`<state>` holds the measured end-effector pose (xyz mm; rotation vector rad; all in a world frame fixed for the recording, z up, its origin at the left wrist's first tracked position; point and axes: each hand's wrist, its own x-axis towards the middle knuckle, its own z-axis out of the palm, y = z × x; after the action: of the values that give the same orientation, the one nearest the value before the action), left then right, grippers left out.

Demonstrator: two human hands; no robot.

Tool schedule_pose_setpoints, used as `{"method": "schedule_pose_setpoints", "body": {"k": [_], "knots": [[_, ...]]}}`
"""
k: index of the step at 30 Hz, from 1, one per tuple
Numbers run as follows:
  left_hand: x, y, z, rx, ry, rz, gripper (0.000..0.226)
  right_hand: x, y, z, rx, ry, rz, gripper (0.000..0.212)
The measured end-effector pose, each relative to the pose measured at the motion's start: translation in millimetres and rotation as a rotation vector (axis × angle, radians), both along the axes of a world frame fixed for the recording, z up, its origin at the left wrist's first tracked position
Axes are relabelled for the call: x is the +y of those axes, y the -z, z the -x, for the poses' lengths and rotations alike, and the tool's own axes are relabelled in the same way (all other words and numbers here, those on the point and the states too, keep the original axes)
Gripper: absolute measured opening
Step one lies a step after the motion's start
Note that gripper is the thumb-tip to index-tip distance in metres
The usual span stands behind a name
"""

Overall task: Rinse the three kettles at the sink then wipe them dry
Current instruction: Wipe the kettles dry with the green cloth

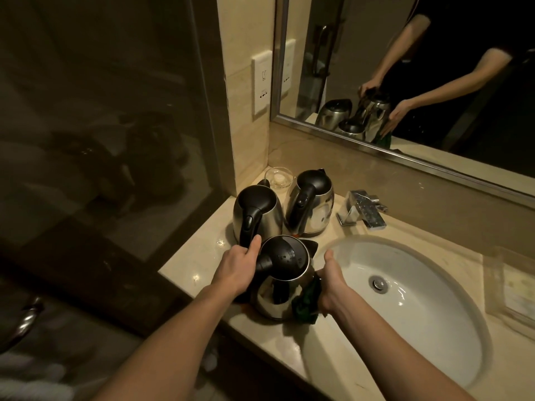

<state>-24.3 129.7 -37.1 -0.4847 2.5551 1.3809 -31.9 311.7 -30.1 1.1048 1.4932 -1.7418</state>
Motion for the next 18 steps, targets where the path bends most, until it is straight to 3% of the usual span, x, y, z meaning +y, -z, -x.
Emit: {"method": "schedule_pose_setpoints", "body": {"k": [12, 18], "knots": [[-5, 0, 2, -0.021, 0.040, -0.026, 0.064, 14, -9, 23, 0.116, -0.076, 0.060, 0.094], [-5, -1, 4, -0.016, 0.028, -0.018, 0.062, 13, 9, 22, 0.103, -0.114, 0.029, 0.085]]}}
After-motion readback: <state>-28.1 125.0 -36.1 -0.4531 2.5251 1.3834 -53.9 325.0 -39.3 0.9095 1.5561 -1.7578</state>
